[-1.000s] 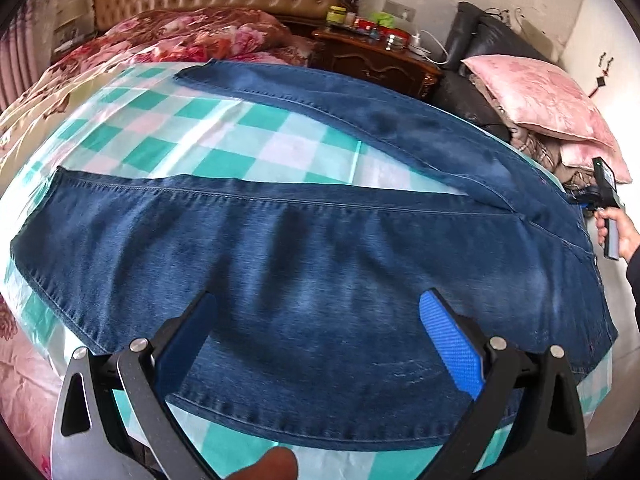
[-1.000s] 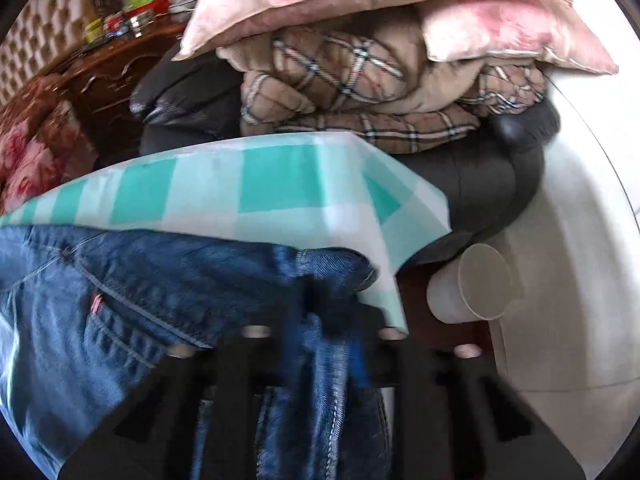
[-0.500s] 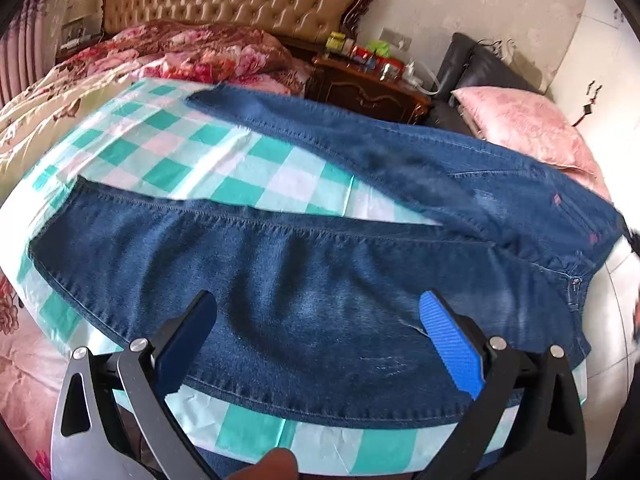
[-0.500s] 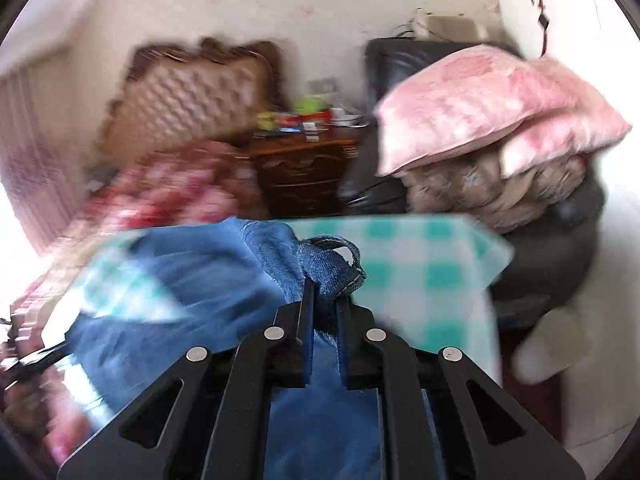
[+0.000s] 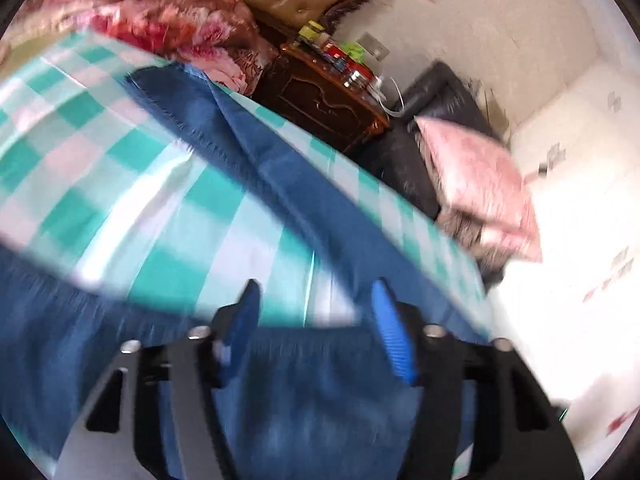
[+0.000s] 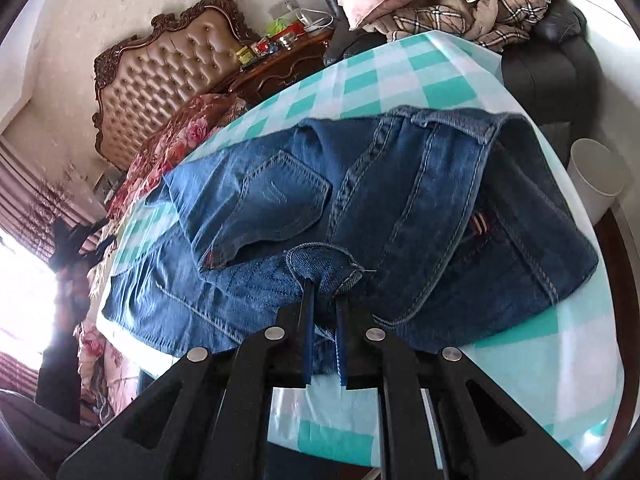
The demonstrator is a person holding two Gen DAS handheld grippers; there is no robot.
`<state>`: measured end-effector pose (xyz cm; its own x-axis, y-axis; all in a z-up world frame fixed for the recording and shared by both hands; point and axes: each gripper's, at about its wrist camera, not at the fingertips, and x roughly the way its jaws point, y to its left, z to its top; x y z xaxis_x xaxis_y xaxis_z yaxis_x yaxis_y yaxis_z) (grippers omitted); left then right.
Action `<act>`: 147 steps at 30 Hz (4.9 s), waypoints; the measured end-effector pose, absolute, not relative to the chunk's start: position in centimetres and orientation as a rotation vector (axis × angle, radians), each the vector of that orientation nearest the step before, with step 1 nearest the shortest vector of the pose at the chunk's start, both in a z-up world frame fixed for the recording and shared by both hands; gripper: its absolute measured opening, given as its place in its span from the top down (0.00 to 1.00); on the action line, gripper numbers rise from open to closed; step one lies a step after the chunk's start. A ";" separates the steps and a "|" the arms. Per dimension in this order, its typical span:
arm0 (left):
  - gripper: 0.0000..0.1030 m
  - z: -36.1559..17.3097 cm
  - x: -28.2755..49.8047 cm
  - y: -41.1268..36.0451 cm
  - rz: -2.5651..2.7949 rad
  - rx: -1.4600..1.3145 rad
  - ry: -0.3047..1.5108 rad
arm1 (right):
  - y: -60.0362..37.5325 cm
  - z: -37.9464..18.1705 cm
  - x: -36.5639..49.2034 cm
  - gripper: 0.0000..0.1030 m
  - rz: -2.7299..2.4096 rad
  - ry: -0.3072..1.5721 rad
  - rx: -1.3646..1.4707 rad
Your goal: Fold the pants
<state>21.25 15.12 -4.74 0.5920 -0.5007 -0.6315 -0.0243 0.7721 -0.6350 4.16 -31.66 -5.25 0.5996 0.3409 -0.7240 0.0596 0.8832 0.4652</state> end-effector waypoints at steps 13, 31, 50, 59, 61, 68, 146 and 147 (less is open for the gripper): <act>0.70 -13.1 43.6 20.6 -0.112 -0.896 1.011 | -32.8 -5.2 5.2 0.90 0.138 0.926 0.520; 0.99 -1.9 20.9 27.9 -0.180 -0.869 0.878 | -41.2 -0.5 6.3 0.90 0.092 0.963 0.444; 0.97 -13.1 7.3 28.9 -0.160 -0.990 0.914 | -39.3 -7.5 0.3 0.50 -0.105 0.915 0.921; 0.63 -15.5 7.8 31.3 -0.118 -1.133 0.876 | -37.4 -7.7 2.3 0.80 -0.258 0.953 0.730; 0.78 -16.5 7.9 32.5 -0.090 -1.201 0.878 | -37.6 -7.3 2.4 0.85 -0.261 0.948 0.720; 0.98 -8.6 8.3 32.2 -0.080 -1.014 0.823 | -37.9 0.3 3.6 0.90 -0.173 0.844 0.640; 0.51 -3.0 8.6 22.2 -0.086 -0.220 0.640 | -36.5 -5.6 -0.2 0.75 -0.443 0.979 0.229; 0.51 -2.9 9.7 19.4 -0.172 -0.173 0.652 | -36.7 -4.8 -1.0 0.74 -0.488 0.975 0.217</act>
<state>9.71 19.42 -2.89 0.7818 -0.2124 -0.5862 0.1039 0.9714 -0.2135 -1.00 -36.67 -4.82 0.4644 -0.2979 -0.8340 0.4886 0.8716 -0.0393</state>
